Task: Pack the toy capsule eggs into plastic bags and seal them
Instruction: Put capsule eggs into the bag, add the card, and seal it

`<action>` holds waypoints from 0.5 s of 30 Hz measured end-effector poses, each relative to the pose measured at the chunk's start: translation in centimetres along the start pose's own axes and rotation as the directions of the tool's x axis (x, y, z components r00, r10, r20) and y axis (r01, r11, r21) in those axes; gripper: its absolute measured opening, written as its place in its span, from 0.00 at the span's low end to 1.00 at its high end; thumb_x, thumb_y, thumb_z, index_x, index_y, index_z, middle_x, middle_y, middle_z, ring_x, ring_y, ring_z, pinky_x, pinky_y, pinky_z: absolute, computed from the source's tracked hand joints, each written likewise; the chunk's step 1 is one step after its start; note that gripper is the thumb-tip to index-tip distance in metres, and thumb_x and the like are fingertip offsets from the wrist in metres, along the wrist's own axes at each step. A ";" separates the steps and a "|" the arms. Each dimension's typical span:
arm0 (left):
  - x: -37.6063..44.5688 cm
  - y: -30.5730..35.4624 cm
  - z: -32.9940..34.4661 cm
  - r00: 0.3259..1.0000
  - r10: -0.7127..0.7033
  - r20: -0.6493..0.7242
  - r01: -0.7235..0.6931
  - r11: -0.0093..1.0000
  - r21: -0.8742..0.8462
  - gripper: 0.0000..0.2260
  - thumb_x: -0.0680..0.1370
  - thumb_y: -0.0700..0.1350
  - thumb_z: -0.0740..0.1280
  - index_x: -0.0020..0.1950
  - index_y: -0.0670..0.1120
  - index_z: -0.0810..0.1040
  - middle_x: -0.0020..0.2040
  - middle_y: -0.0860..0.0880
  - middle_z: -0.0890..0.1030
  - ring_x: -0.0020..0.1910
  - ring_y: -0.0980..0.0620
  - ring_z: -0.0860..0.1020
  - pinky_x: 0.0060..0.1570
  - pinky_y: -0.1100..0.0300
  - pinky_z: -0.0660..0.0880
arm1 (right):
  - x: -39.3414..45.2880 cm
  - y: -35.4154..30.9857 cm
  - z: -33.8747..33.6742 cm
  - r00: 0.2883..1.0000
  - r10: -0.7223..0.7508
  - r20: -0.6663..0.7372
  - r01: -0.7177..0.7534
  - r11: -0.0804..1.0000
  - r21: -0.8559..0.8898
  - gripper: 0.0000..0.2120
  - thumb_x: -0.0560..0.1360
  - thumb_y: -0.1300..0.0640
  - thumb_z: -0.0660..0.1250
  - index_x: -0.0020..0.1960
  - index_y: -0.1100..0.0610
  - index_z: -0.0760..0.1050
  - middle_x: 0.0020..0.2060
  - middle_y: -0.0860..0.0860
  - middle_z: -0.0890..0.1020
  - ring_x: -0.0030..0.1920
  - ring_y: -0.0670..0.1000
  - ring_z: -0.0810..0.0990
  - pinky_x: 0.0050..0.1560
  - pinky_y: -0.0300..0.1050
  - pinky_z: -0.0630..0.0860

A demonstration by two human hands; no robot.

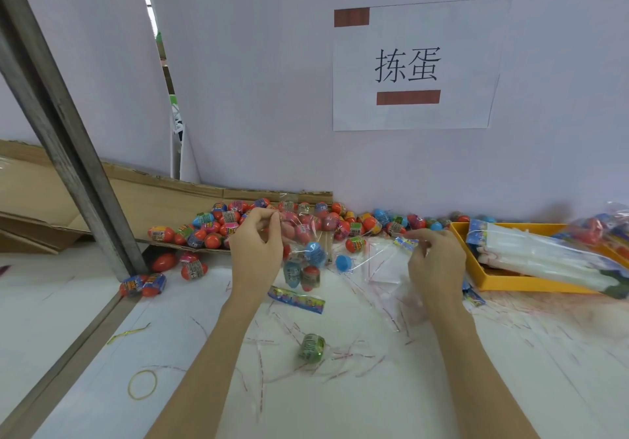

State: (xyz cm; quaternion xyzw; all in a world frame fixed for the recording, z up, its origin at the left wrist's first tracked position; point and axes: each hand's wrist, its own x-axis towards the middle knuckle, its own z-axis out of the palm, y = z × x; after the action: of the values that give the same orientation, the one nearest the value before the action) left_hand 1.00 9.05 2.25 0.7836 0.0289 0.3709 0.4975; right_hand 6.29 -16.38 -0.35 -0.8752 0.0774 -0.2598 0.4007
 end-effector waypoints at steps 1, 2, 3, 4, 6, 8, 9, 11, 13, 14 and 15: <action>-0.1 0.1 0.1 1.000 -0.006 0.004 0.006 1.000 -0.007 0.06 0.85 0.39 0.65 0.50 0.45 0.80 0.37 0.57 0.84 0.37 0.59 0.83 0.37 0.66 0.79 | -0.4 -0.4 0.0 0.998 -0.060 0.002 0.060 0.995 0.077 0.14 0.80 0.68 0.66 0.60 0.56 0.84 0.58 0.55 0.83 0.56 0.55 0.81 0.60 0.51 0.79; -0.1 0.1 0.2 1.000 -0.018 0.012 0.018 1.000 -0.023 0.06 0.85 0.39 0.65 0.50 0.43 0.80 0.38 0.58 0.85 0.35 0.59 0.83 0.34 0.69 0.78 | -0.8 -1.0 0.1 0.992 -0.113 0.048 0.102 0.977 0.188 0.13 0.81 0.66 0.66 0.61 0.55 0.84 0.56 0.52 0.85 0.54 0.52 0.82 0.57 0.48 0.80; -0.2 0.1 0.2 0.999 -0.031 0.022 0.032 0.999 -0.042 0.06 0.85 0.38 0.64 0.50 0.42 0.80 0.39 0.57 0.85 0.34 0.59 0.84 0.32 0.69 0.77 | -1.3 -1.7 0.2 0.979 -0.153 0.136 0.102 0.942 0.321 0.12 0.82 0.62 0.66 0.62 0.53 0.83 0.53 0.48 0.86 0.53 0.48 0.83 0.54 0.45 0.81; -0.2 0.0 0.3 0.999 -0.042 0.030 0.044 0.997 -0.056 0.06 0.85 0.39 0.64 0.51 0.42 0.80 0.39 0.55 0.86 0.34 0.57 0.84 0.32 0.66 0.79 | -1.9 -2.5 0.4 0.949 -0.186 0.255 0.058 0.896 0.441 0.11 0.82 0.57 0.67 0.63 0.51 0.82 0.51 0.44 0.86 0.51 0.44 0.84 0.52 0.41 0.82; -0.2 -0.1 0.5 0.996 -0.073 0.051 0.078 0.993 -0.089 0.06 0.86 0.39 0.64 0.52 0.41 0.81 0.39 0.50 0.86 0.36 0.52 0.86 0.37 0.60 0.82 | -3.1 -3.9 1.1 0.878 -0.227 0.421 -0.056 0.825 0.563 0.14 0.80 0.49 0.70 0.64 0.50 0.82 0.51 0.41 0.87 0.52 0.42 0.85 0.53 0.39 0.82; -0.4 -0.1 0.7 0.987 -0.121 0.104 0.138 0.975 -0.174 0.06 0.86 0.40 0.64 0.53 0.42 0.81 0.41 0.48 0.87 0.38 0.48 0.87 0.40 0.57 0.84 | -3.8 -4.5 2.0 0.872 -0.220 0.438 -0.103 0.792 0.602 0.14 0.79 0.50 0.72 0.63 0.52 0.83 0.51 0.43 0.87 0.53 0.43 0.85 0.55 0.40 0.82; -0.5 0.0 0.7 0.980 -0.142 0.136 0.168 0.964 -0.208 0.07 0.86 0.40 0.64 0.53 0.42 0.81 0.42 0.47 0.88 0.40 0.46 0.87 0.42 0.55 0.84 | -4.0 -4.7 2.3 0.884 -0.213 0.416 -0.103 0.780 0.618 0.11 0.79 0.52 0.72 0.61 0.53 0.84 0.50 0.43 0.88 0.52 0.43 0.85 0.54 0.40 0.82; -0.5 0.0 0.8 0.963 -0.186 0.195 0.231 0.944 -0.237 0.07 0.86 0.42 0.64 0.55 0.41 0.81 0.44 0.45 0.88 0.43 0.43 0.87 0.45 0.50 0.85 | -4.1 -4.6 2.5 0.907 -0.191 0.377 -0.107 0.759 0.643 0.07 0.79 0.57 0.73 0.56 0.53 0.86 0.46 0.44 0.88 0.48 0.43 0.85 0.50 0.37 0.82; -0.4 0.0 0.9 0.931 -0.244 0.272 0.319 0.906 -0.278 0.09 0.86 0.46 0.65 0.56 0.42 0.82 0.47 0.45 0.88 0.47 0.42 0.87 0.49 0.47 0.85 | -4.0 -4.3 2.3 0.913 -0.154 0.378 -0.145 0.742 0.654 0.05 0.79 0.58 0.73 0.53 0.53 0.86 0.43 0.45 0.88 0.46 0.43 0.85 0.46 0.34 0.80; -0.3 0.0 1.0 0.907 -0.273 0.322 0.370 0.881 -0.294 0.11 0.85 0.49 0.66 0.56 0.43 0.83 0.48 0.45 0.88 0.48 0.43 0.87 0.50 0.48 0.84 | -3.9 -4.2 2.2 0.914 -0.138 0.382 -0.163 0.736 0.657 0.05 0.79 0.58 0.73 0.53 0.53 0.86 0.43 0.45 0.88 0.46 0.43 0.85 0.45 0.34 0.79; -0.3 -0.1 0.9 0.882 -0.297 0.367 0.412 0.863 -0.292 0.12 0.84 0.51 0.68 0.57 0.43 0.83 0.49 0.46 0.89 0.50 0.44 0.87 0.52 0.48 0.84 | -3.9 -4.1 2.2 0.915 -0.128 0.382 -0.175 0.729 0.662 0.05 0.79 0.57 0.73 0.53 0.53 0.86 0.43 0.46 0.88 0.46 0.43 0.85 0.45 0.33 0.79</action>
State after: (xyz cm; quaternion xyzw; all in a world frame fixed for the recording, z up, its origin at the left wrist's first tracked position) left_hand 1.41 8.26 1.81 0.7075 0.0272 0.1433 0.6915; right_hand 3.82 -10.89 -0.02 -0.6987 -0.0964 -0.0791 0.7045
